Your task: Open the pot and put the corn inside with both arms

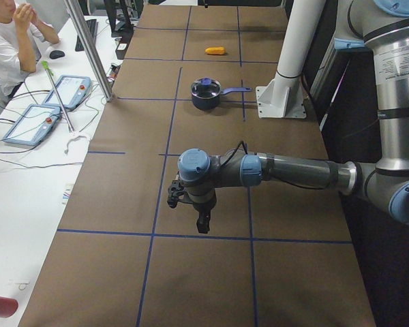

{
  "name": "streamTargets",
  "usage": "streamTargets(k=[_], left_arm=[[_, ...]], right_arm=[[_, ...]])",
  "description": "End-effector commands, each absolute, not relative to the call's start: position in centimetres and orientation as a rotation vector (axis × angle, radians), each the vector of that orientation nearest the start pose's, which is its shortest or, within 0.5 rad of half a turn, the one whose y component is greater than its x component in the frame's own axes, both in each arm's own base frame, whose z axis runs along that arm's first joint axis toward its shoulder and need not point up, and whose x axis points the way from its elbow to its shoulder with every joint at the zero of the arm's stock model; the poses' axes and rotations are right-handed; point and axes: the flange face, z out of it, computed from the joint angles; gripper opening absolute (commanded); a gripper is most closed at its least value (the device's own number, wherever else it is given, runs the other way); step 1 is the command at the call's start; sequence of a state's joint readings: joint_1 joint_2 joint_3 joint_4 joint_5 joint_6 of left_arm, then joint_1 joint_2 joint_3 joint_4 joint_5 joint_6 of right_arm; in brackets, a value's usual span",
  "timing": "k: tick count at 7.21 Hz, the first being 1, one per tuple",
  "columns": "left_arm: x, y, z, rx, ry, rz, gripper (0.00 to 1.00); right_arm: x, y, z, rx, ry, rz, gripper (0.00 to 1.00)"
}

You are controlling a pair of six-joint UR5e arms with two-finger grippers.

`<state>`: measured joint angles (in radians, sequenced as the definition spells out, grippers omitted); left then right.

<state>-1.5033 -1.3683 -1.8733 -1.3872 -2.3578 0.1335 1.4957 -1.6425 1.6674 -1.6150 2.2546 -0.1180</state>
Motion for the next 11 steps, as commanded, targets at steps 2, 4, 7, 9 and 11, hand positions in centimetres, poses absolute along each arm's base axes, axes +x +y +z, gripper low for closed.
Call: streamTargets(k=[2,4,7,9,11], left_arm=[[-3.5,-40.3,60.6,-0.030,0.789,0.169,1.00],[-3.2,-43.5,58.1,0.031,0.789,0.189,1.00],[-2.8,-47.7,52.3,0.099,0.802,0.107,1.00],[3.3,-48.8,47.3,0.205,0.843,0.160,1.00],[16.4,-50.3,37.2,0.099,0.933,0.058,1.00]], right_arm=[[3.5,-46.4,65.7,-0.007,-0.687,-0.178,1.00],[3.5,-47.0,65.0,0.009,-0.682,-0.183,1.00],[3.1,-48.5,62.5,0.054,-0.712,-0.196,1.00],[3.0,-49.7,60.7,0.133,-0.712,-0.187,1.00],[2.9,-50.0,60.4,0.157,-0.716,-0.152,1.00]])
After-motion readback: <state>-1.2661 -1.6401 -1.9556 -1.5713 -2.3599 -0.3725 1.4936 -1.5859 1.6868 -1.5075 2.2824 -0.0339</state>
